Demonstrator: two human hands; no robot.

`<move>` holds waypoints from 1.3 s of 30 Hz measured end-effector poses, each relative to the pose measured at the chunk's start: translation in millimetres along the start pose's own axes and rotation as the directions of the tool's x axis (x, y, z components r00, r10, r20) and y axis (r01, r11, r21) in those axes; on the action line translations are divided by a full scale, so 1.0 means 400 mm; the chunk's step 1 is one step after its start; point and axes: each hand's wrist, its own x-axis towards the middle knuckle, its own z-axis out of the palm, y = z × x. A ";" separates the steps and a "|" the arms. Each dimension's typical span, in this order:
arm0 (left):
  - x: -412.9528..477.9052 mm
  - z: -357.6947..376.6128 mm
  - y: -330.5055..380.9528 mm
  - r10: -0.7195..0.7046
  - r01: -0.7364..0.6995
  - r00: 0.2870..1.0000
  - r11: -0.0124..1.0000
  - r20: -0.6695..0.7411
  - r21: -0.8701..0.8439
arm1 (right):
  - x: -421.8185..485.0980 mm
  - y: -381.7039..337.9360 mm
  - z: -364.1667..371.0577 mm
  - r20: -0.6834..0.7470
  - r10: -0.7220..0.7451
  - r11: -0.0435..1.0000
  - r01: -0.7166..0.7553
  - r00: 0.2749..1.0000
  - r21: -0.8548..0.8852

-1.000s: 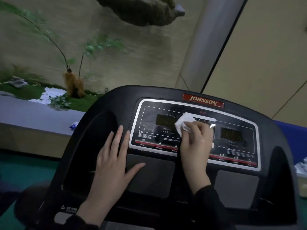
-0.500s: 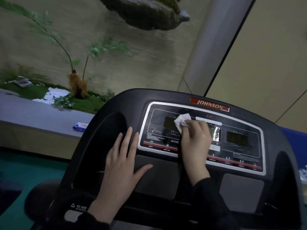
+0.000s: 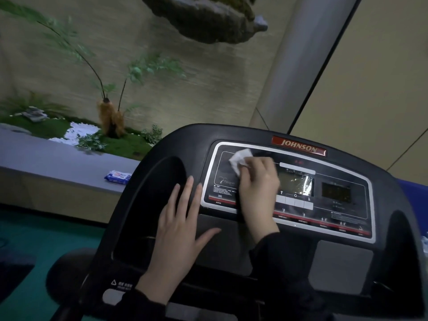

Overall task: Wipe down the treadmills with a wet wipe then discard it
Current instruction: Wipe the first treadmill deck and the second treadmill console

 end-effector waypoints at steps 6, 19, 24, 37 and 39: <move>0.001 0.001 -0.004 0.016 -0.016 1.000 1.000 -0.007 -0.022 | -0.119 -0.003 -0.030 0.253 -0.262 0.965 0.257 0.931 0.054; 0.001 -0.001 -0.004 0.026 -0.026 1.000 0.999 -0.001 -0.036 | -0.172 -0.002 -0.045 0.196 -0.223 0.974 0.225 0.955 0.013; 0.003 -0.003 -0.008 0.044 -0.044 0.999 0.999 0.005 -0.001 | -0.157 0.107 -0.128 -0.017 -0.020 0.996 0.018 1.000 -0.089; 0.011 0.005 0.029 0.004 -0.005 1.000 0.999 -0.018 -0.054 | -0.106 0.036 -0.066 0.135 -0.157 0.987 0.161 0.978 -0.022; 0.011 0.007 0.033 0.005 -0.007 1.000 0.998 -0.025 -0.067 | -0.092 0.072 -0.090 0.070 -0.083 0.995 0.087 0.994 -0.057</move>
